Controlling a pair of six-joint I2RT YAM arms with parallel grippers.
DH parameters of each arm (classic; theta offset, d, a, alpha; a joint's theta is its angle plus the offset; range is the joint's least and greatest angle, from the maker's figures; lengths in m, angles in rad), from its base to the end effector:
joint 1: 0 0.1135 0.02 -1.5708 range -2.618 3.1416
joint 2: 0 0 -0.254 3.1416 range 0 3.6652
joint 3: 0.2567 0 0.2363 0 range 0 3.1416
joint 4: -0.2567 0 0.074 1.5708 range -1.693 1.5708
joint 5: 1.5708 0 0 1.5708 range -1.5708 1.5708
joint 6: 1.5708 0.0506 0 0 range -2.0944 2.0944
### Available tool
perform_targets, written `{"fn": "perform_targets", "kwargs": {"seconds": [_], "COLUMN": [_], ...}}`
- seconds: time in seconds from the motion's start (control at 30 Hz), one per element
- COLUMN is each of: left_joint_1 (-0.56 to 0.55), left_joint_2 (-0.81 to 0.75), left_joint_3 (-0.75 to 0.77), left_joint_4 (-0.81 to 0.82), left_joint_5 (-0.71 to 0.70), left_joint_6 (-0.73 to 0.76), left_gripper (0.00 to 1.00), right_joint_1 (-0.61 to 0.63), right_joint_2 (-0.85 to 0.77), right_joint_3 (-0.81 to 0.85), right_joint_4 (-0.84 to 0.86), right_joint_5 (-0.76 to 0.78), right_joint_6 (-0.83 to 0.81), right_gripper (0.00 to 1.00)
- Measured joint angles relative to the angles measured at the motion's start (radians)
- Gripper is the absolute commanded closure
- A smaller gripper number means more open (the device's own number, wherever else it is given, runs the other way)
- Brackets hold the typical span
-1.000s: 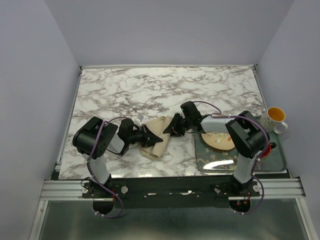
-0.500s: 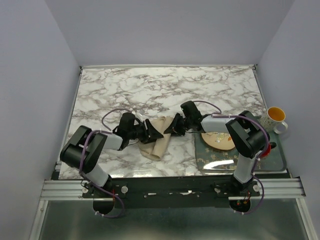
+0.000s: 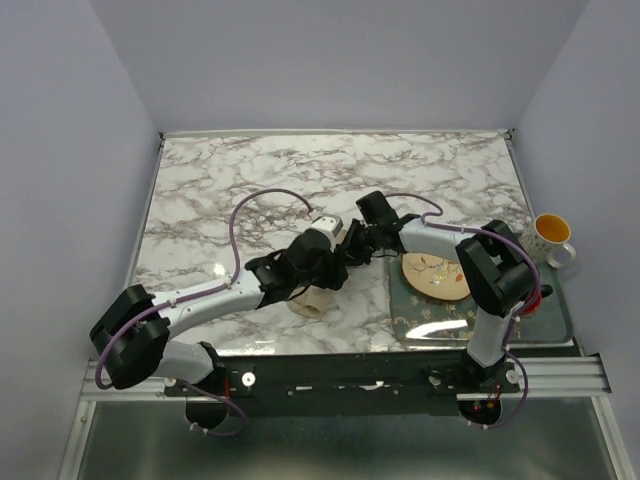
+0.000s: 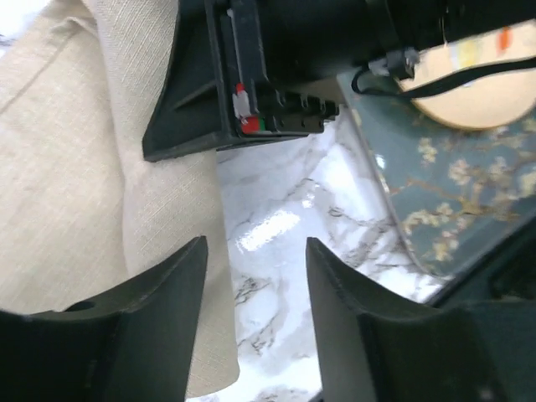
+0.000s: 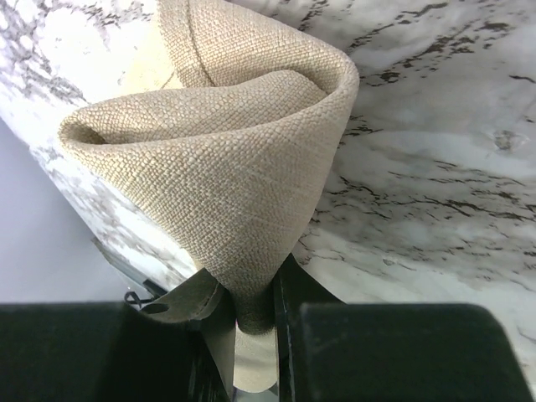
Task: Fold the napkin, place the utensils inside, and roll it up
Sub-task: Roll the napkin with the utensil
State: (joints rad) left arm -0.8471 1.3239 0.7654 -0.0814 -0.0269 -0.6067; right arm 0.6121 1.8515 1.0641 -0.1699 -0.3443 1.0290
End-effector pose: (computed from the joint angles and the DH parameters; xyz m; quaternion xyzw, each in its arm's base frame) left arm 0.1887 -0.2115 0.2152 0.1012 0.8878 -0.2893 0.3433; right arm 0.2883 0.2232 0.1385 0.1438 0.9296 0.3290 0.0834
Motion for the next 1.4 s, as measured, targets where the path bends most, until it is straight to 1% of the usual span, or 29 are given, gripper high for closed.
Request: {"fn": "perform_targets", "kwargs": {"seconds": [0.03, 0.07, 0.2, 0.3, 0.37, 0.57, 0.87, 1.0, 1.1, 1.13, 1.2, 1.23, 1.3, 1.33, 1.4], "left_joint_1": [-0.049, -0.096, -0.211, -0.269, -0.287, -0.294, -0.320, -0.324, -0.325, -0.325, -0.325, -0.325, -0.325, -0.325, -0.325], "left_joint_2": [0.003, 0.014, 0.102, 0.172, 0.210, 0.271, 0.342, 0.381, 0.405, 0.412, 0.420, 0.424, 0.429, 0.429, 0.429], "left_joint_3": [0.014, 0.026, 0.073, 0.106, 0.128, 0.177, 0.218, 0.229, 0.238, 0.243, 0.247, 0.249, 0.252, 0.253, 0.253], "left_joint_4": [-0.019, -0.037, -0.110, -0.156, -0.180, -0.237, -0.283, -0.290, -0.296, -0.301, -0.307, -0.311, -0.316, -0.318, -0.320], "left_joint_5": [-0.056, -0.124, -0.346, -0.459, -0.503, -0.569, -0.588, -0.592, -0.597, -0.602, -0.610, -0.612, -0.613, -0.614, -0.618], "left_joint_6": [0.021, 0.044, 0.095, 0.110, 0.110, 0.104, 0.087, 0.086, 0.086, 0.087, 0.089, 0.088, 0.086, 0.088, 0.083], "left_gripper": [0.32, 0.31, 0.31, 0.30, 0.29, 0.29, 0.30, 0.34, 0.43, 0.49, 0.56, 0.66, 0.76, 0.84, 0.88], "right_joint_1": [0.000, 0.000, 0.002, 0.002, 0.002, 0.002, 0.002, 0.002, 0.002, 0.002, 0.002, 0.002, 0.002, 0.002, 0.002], "right_joint_2": [0.000, 0.000, 0.000, 0.001, 0.001, 0.001, 0.001, 0.001, 0.001, 0.001, 0.001, 0.001, 0.001, 0.001, 0.001], "right_joint_3": [0.013, 0.025, 0.037, 0.037, 0.038, 0.038, 0.039, 0.040, 0.040, 0.040, 0.040, 0.040, 0.040, 0.040, 0.040], "right_joint_4": [-0.023, -0.044, -0.100, -0.131, -0.144, -0.157, -0.173, -0.184, -0.191, -0.192, -0.193, -0.194, -0.197, -0.198, -0.203], "right_joint_5": [0.008, 0.015, 0.023, 0.024, 0.024, 0.024, 0.023, 0.023, 0.024, 0.023, 0.023, 0.023, 0.023, 0.024, 0.023], "right_joint_6": [0.003, 0.010, 0.030, 0.037, 0.037, 0.045, 0.081, 0.099, 0.116, 0.120, 0.127, 0.131, 0.135, 0.137, 0.142], "right_gripper": [0.99, 0.99, 0.99, 1.00, 1.00, 0.99, 0.99, 1.00, 1.00, 0.99, 0.99, 0.99, 0.99, 0.99, 0.99]}}
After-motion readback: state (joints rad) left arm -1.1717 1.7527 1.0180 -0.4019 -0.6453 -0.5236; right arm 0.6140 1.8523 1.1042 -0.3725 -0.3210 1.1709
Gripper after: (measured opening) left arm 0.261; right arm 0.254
